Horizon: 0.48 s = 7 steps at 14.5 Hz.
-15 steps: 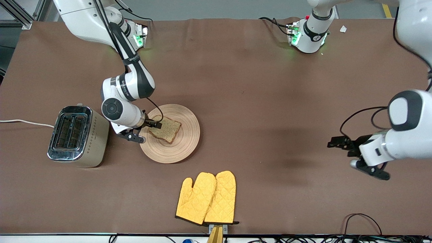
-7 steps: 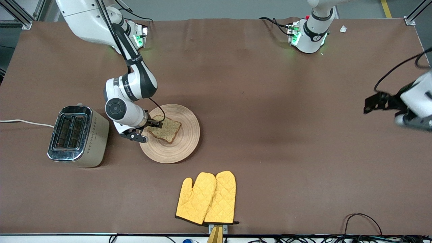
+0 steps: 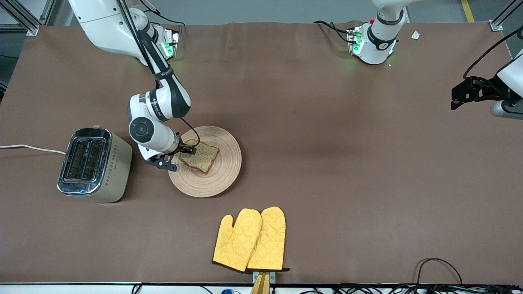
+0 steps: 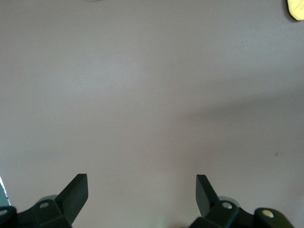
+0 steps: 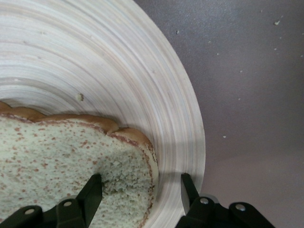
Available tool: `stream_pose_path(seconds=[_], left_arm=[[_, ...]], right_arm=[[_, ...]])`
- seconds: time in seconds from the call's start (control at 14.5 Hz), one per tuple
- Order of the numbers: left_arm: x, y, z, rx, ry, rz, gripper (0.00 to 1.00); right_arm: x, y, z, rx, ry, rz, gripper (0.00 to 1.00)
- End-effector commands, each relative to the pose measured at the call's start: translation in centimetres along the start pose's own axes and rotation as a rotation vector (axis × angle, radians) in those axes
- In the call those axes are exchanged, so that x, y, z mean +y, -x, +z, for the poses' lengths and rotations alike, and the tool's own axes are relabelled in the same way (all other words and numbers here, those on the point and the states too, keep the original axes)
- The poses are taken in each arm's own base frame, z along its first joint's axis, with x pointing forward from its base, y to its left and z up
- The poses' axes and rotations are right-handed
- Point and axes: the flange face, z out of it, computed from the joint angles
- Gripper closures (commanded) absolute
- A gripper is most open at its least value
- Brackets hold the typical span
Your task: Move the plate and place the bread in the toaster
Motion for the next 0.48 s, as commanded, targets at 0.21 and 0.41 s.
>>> stream_pose_path(seconds=[0.21,0.41], left_arm=[[3.0,0.6,-1.2,0.014,-0.019,0.008,0.0],[2.5,0.7,-1.3,0.017,-0.023,-0.011,0.0]], right_arm=[[-0.1,0.7,0.3,-0.006,-0.008,0.011,0.35],[-0.2,0.7,0.2,-0.004,-0.008,0.006,0.47]])
